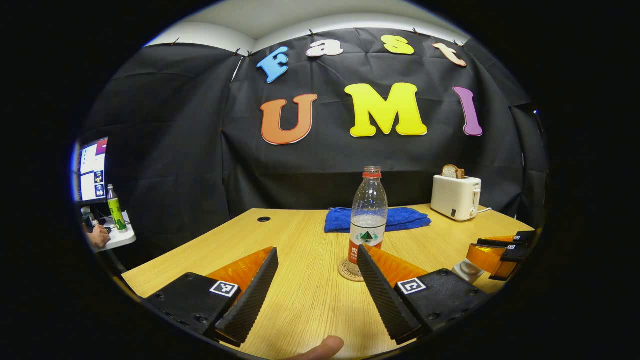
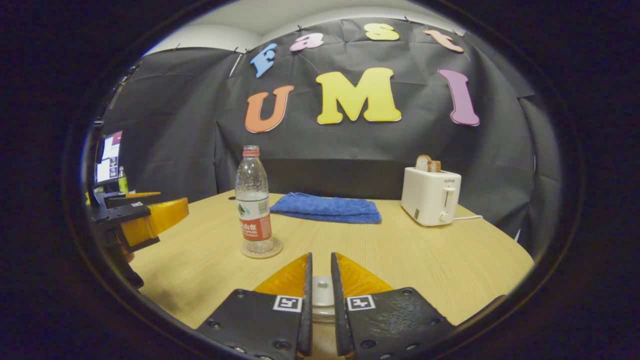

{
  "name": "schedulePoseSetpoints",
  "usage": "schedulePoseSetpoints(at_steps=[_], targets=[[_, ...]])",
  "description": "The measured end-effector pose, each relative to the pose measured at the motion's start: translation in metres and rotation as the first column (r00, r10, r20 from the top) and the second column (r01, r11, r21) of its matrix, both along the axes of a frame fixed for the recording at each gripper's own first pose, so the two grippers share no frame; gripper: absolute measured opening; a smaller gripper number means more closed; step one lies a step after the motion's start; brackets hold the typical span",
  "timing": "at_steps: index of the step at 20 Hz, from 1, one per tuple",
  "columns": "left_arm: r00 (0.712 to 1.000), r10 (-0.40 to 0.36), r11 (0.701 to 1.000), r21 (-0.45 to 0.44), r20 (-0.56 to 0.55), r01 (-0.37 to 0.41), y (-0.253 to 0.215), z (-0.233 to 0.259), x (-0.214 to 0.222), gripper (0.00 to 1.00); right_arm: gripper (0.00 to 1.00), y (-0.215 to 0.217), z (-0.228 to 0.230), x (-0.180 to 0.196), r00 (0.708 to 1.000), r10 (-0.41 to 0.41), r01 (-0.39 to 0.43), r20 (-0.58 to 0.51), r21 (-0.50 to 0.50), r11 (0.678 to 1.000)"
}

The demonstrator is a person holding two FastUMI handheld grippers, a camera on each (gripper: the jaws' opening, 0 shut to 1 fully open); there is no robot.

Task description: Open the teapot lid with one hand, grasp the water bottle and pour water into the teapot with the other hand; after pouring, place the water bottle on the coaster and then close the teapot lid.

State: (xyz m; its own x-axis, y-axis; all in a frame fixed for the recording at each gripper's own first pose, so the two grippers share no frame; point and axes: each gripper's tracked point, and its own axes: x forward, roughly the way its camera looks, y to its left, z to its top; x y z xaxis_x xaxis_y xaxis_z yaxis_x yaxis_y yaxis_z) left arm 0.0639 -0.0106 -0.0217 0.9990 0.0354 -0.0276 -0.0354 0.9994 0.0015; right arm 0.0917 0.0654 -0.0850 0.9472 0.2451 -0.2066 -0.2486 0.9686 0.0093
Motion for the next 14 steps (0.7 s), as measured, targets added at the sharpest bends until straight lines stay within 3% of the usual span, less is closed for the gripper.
schedulePoseSetpoints(at_steps=[2,3,5,6,7,9,11,14], targets=[[1.000,0.002,1.000,-0.002,-0.001,-0.002,0.002,0.002,-0.005,0.99,0.31,-0.001,0.007,-0.006,1.000,-0.014,0.014,0.014,-0.012,1.000],[1.000,0.001,1.000,-0.004,-0.002,-0.001,0.003,0.005,-0.007,0.99,0.31,-0.003,0.013,-0.009,0.999,-0.020,0.021,0.029,-0.015,1.000],[1.000,-0.004,1.000,-0.010,-0.001,0.004,0.003,0.010,-0.015,0.99,0.43,-0.008,0.025,-0.017,0.998,-0.039,0.039,0.051,-0.014,0.999],[1.000,-0.007,1.000,-0.012,0.004,0.007,0.004,0.014,-0.021,0.99,0.55,-0.009,0.033,-0.021,0.997,-0.047,0.048,0.064,-0.009,0.999],[1.000,-0.011,1.000,-0.013,0.010,0.011,0.005,0.017,-0.025,0.99,0.55,-0.014,0.041,-0.026,0.995,-0.061,0.061,0.079,0.000,0.998],[1.000,-0.021,1.000,-0.011,0.021,0.021,0.005,0.024,-0.037,0.99,0.68,-0.020,0.057,-0.039,0.991,-0.075,0.073,0.108,0.021,0.997],[0.999,-0.025,1.000,-0.004,0.030,0.025,0.007,0.030,-0.050,0.99,0.98,-0.032,0.073,-0.053,0.985,-0.111,0.108,0.135,0.033,0.994],[0.998,-0.035,0.999,0.004,0.050,0.035,0.009,0.038,-0.068,0.99,0.97,-0.047,0.097,-0.078,0.973,-0.146,0.138,0.179,0.058,0.989]])
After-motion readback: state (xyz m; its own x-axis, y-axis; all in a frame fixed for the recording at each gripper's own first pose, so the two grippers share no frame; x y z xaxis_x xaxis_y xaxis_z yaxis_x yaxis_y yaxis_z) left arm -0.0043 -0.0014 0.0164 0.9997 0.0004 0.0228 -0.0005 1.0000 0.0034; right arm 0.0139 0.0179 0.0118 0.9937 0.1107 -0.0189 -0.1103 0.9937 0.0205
